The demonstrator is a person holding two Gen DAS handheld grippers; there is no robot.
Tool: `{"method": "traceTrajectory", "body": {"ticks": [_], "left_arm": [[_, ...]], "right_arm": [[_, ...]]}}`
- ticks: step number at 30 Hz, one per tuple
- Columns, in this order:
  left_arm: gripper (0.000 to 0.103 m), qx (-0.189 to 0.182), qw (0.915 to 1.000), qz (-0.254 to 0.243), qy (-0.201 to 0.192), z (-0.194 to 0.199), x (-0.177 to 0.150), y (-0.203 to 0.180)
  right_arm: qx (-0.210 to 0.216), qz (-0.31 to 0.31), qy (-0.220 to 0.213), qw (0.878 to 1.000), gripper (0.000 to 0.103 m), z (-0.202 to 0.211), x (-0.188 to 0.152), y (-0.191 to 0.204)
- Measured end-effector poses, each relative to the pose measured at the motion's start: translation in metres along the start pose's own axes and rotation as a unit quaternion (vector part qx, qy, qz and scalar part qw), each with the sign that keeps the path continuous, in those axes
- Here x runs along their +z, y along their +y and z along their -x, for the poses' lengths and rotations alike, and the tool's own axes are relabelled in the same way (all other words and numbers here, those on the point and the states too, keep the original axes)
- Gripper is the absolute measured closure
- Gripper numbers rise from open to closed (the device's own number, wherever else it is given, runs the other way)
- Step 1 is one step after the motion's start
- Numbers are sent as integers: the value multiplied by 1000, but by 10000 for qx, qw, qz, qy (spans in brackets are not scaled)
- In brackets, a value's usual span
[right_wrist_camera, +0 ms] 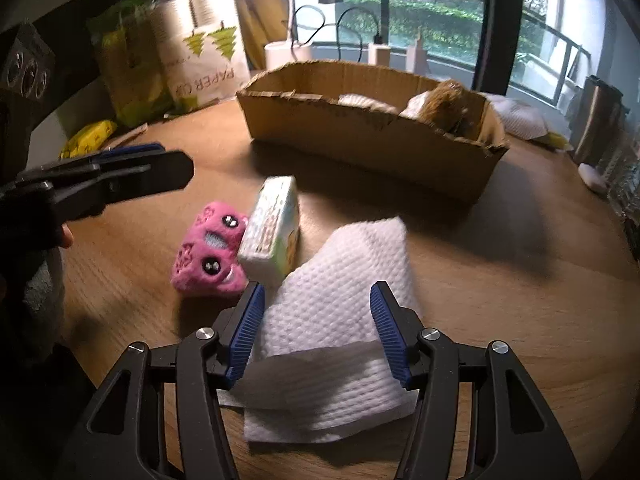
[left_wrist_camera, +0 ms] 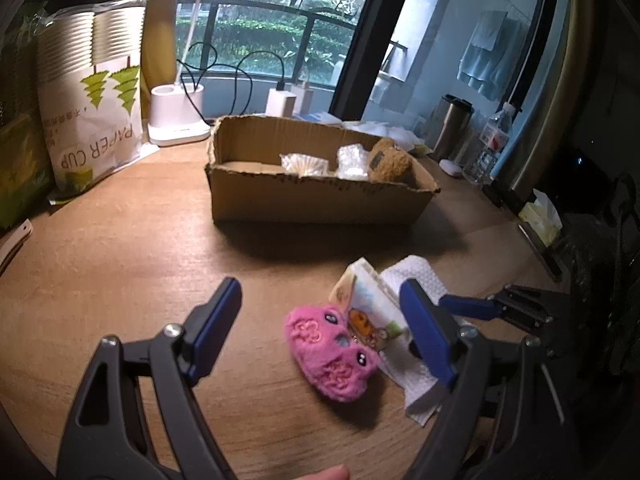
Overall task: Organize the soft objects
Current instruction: 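Grasp a white paper towel with the right tool and lift it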
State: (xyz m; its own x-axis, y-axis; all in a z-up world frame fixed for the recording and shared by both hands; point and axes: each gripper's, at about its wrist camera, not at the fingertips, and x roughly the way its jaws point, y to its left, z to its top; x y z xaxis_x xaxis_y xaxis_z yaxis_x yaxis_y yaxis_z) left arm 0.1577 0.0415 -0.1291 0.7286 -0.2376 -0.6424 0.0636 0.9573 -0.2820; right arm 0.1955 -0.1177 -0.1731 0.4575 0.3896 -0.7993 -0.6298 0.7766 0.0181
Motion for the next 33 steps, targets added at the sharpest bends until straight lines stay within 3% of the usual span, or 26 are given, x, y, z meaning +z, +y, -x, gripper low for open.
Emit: {"method": "traceTrajectory", "body": {"ticks": [3,6,12,18,27,33], "left_arm": [[21,1,10000,-5,15,0,-1,-1],[21,-1,10000,-35,29,-1,0,-3],[21,21,9999,-129,69,-4,3,-12],[21,16,9995,-273,129,-10,8,-27],[21,-169,9968,-733,274,-24,11,-70],[21,-393,9903,-1239,501,-40,0,-113]], "right_arm": [[3,67,75,9999,82,-5,-2,3],[34,72,2,10000,93,-1,-1,1],[151,-203,-442,9987,93,25,5,-18],[-2,-464,-872,9951,93,53,10,-47],[-442,-907,-989,9900,93,66,-5,-103],[-832,-1118,-903,9861,93,71,-25,-138]]}}
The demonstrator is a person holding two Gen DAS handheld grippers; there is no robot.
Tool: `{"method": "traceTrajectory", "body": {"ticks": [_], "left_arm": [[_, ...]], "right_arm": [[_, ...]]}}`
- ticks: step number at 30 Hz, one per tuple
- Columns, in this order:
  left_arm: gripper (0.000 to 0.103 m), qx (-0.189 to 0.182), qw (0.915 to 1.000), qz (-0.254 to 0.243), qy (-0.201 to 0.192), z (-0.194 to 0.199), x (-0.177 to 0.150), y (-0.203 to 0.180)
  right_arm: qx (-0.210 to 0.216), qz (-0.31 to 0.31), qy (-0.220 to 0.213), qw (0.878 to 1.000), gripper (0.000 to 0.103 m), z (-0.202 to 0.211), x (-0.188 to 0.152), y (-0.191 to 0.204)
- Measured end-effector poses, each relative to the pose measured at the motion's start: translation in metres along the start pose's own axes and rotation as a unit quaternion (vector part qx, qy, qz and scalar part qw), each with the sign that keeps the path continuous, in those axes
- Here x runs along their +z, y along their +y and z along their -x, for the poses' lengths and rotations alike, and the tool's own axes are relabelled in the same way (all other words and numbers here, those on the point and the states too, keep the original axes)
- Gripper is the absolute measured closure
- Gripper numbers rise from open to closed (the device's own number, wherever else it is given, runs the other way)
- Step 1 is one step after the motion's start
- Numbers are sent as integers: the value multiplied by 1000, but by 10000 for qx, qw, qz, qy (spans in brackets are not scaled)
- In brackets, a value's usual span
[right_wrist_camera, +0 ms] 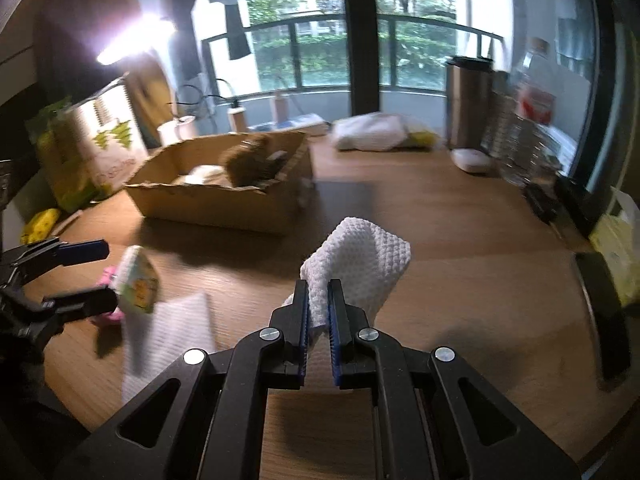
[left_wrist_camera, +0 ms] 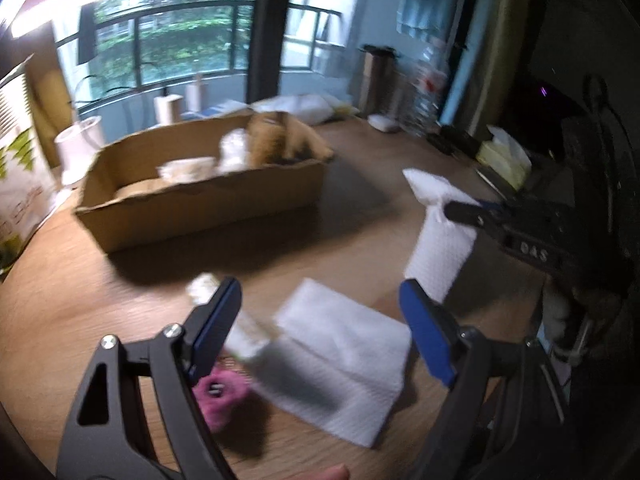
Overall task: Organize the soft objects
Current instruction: 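Grasp a white paper towel with the right tool and lift it, then lower the white paper towel onto the desk and open the right tool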
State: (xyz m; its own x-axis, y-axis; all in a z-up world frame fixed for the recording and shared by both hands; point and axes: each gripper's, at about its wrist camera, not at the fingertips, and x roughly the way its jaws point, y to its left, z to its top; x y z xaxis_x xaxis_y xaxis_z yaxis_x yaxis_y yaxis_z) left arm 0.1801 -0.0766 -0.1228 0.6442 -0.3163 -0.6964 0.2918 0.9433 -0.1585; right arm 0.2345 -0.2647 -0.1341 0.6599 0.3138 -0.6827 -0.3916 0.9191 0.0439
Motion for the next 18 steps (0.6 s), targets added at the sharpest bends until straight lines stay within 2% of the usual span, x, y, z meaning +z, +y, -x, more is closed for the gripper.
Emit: {"method": "traceTrajectory", "body": {"ticks": [5,11,12,14,16,18], "left_arm": [[21,16,9987,-395,316,-24,-6,-27],[21,262,9945,-727,708,-49,-18,-39],[21,321,9936,-765,767,-52,-19,-39],[21,446,9919,-819,859,-57,-22,-37],[21,581,9903,-868,919,-62,-26,-36],[21,513,9912,-786,938,-62,-27,-32]], "right_arm": [[-220,9,159,9996,93,-7,-11,-15],[-165,102,362,9992,92,-25,-18,-13],[-192,149,409,9989,89,-28,-18,-11],[-208,204,487,9984,72,-34,-19,-9],[-220,224,481,9983,47,-36,-18,-8],[-211,251,391,9987,38,-35,-14,-9]]}}
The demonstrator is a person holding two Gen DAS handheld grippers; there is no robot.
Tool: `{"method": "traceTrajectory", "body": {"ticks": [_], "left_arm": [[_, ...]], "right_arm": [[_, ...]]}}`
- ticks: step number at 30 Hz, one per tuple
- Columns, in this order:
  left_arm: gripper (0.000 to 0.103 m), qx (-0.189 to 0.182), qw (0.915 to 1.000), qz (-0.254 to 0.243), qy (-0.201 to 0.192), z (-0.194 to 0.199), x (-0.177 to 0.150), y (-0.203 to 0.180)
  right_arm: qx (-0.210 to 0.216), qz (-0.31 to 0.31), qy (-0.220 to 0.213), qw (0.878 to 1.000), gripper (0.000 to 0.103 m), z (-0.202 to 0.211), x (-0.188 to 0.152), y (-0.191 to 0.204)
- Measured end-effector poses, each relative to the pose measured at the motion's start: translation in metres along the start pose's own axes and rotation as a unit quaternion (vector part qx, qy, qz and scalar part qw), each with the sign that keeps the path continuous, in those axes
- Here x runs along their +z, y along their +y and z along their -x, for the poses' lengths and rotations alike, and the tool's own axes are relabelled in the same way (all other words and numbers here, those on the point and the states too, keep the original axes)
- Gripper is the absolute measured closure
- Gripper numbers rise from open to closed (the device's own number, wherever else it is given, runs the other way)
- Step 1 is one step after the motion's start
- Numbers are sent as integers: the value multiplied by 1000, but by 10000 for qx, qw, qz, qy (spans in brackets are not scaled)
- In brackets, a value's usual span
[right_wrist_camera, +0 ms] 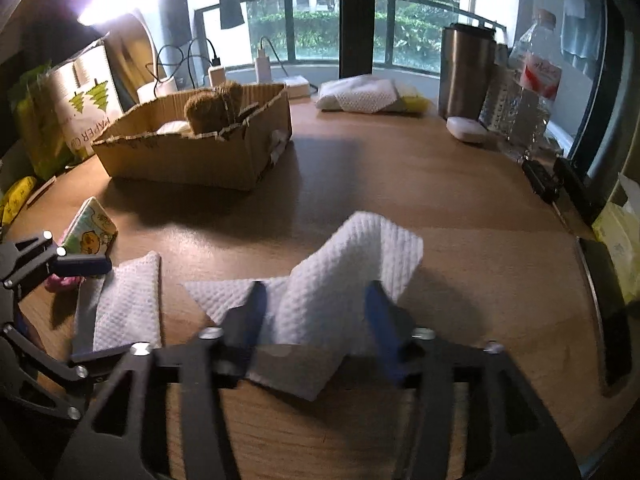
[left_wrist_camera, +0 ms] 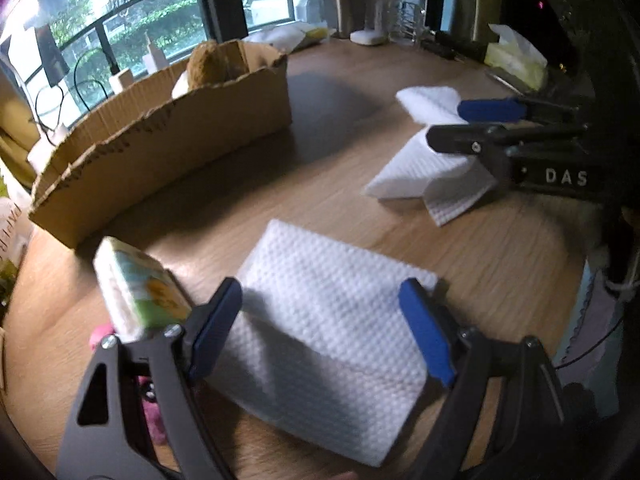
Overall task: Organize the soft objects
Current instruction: 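Lower the white paper towel onto the desk and open the right tool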
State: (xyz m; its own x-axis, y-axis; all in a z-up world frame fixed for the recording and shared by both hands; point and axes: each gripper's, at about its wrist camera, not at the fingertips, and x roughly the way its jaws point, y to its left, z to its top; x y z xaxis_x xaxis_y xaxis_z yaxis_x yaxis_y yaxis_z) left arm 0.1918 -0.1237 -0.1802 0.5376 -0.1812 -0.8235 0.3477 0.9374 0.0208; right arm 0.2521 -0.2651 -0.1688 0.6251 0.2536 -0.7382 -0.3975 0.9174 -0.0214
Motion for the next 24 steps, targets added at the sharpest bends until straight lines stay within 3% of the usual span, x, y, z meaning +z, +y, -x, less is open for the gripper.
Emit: {"method": "traceTrajectory", "body": {"ticks": [2,7,9,13,15,18,20,22,24], "left_arm": [[21,-57,10000,46,-1,0,-1,2],[21,-86,9999,23,-76,1,-4,2],[24,-96,9999,-9,-106,1,-4,1],[43,-297,9994,-105,-170,6,-8,-2],[58,-396,9988,-180,-209,8,-8,-7],[69,-526,9980,-249,-237,10,-9,-11],[79,-606,9975,-253,-247,11,-9,-13],[87,-694,9969,-261,-247,13,-11,-14],[89,-749,9966,-235,-262,15,-12,-13]], "right_arm": [[-87,95,8,9999,29,-2,2,1],[-300,445,100,9985,27,-16,6,10],[-310,485,331,9978,27,-28,6,12],[-168,261,477,9984,26,-36,6,7],[-120,174,488,9986,26,-37,6,4],[-155,137,500,9985,27,-37,6,5],[-136,117,490,9986,32,-36,5,7],[-72,132,445,9989,46,-34,4,10],[40,188,401,9990,68,-30,3,17]]}}
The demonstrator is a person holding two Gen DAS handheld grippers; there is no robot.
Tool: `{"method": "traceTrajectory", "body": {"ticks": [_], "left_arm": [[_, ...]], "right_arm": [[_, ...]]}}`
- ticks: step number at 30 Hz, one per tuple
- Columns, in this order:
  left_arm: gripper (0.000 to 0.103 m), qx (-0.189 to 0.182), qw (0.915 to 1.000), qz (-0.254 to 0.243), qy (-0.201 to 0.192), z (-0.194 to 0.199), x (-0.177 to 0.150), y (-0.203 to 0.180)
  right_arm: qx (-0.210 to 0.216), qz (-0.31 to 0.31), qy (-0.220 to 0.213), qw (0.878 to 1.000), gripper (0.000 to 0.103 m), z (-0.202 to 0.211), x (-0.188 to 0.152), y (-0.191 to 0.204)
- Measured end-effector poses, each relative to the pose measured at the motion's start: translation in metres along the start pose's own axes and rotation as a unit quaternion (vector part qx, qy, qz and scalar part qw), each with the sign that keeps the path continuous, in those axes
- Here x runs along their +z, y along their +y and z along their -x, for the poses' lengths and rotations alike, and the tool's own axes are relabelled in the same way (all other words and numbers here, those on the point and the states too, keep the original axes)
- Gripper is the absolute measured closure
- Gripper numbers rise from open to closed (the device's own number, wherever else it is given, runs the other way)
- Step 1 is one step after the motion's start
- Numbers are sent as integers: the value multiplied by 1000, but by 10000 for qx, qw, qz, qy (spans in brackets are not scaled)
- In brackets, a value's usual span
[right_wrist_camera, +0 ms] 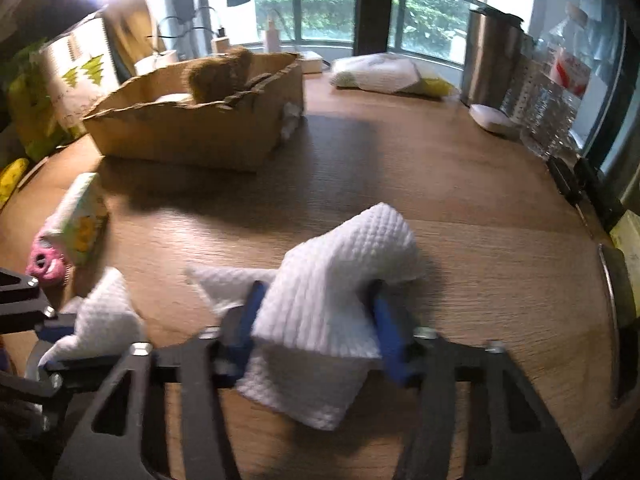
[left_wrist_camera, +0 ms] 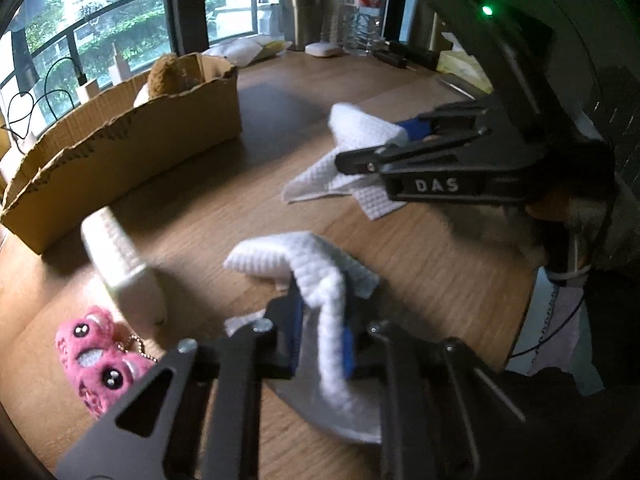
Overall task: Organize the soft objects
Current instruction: 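Lower the white paper towel onto the desk and open the right tool, then grasp a white paper towel with the right tool while the left tool grasps another towel, then carry both white towels over the cardboard box and open both tools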
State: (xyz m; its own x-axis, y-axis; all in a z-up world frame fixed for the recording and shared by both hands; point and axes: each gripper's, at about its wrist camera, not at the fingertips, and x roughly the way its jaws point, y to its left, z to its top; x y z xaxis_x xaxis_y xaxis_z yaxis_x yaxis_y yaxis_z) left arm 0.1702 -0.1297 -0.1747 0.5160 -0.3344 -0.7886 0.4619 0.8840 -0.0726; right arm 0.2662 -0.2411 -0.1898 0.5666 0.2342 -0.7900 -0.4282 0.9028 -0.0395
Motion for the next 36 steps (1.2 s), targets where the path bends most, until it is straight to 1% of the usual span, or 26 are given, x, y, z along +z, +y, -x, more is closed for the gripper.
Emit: {"method": "traceTrajectory", "body": {"ticks": [1,2,4,8,14,16,23,26,36], "left_arm": [[89,-46,10000,22,-31,3,0,1],[90,-61,9999,43,-71,6,0,2],[91,-70,9998,76,-176,13,2,4],[91,-183,9984,287,-456,35,8,16],[91,-234,9934,680,-891,70,16,45],[91,-177,9910,803,-1059,82,19,57],[91,-1,9832,1144,-1425,110,24,98],[91,133,9805,1206,-1543,117,25,112],[91,408,9712,1522,-1787,132,22,148]], "right_arm": [[50,9,-3,10000,81,1,0,4],[104,3,3,9999,86,1,0,6],[183,-42,18,9998,90,2,1,8],[369,-58,-74,9993,91,10,5,15],[445,55,-413,9981,91,34,25,26],[467,102,-516,9975,91,41,31,29],[564,237,-798,9949,91,59,54,43],[606,294,-867,9940,91,64,63,50],[728,514,-1012,9909,91,75,83,76]]}}
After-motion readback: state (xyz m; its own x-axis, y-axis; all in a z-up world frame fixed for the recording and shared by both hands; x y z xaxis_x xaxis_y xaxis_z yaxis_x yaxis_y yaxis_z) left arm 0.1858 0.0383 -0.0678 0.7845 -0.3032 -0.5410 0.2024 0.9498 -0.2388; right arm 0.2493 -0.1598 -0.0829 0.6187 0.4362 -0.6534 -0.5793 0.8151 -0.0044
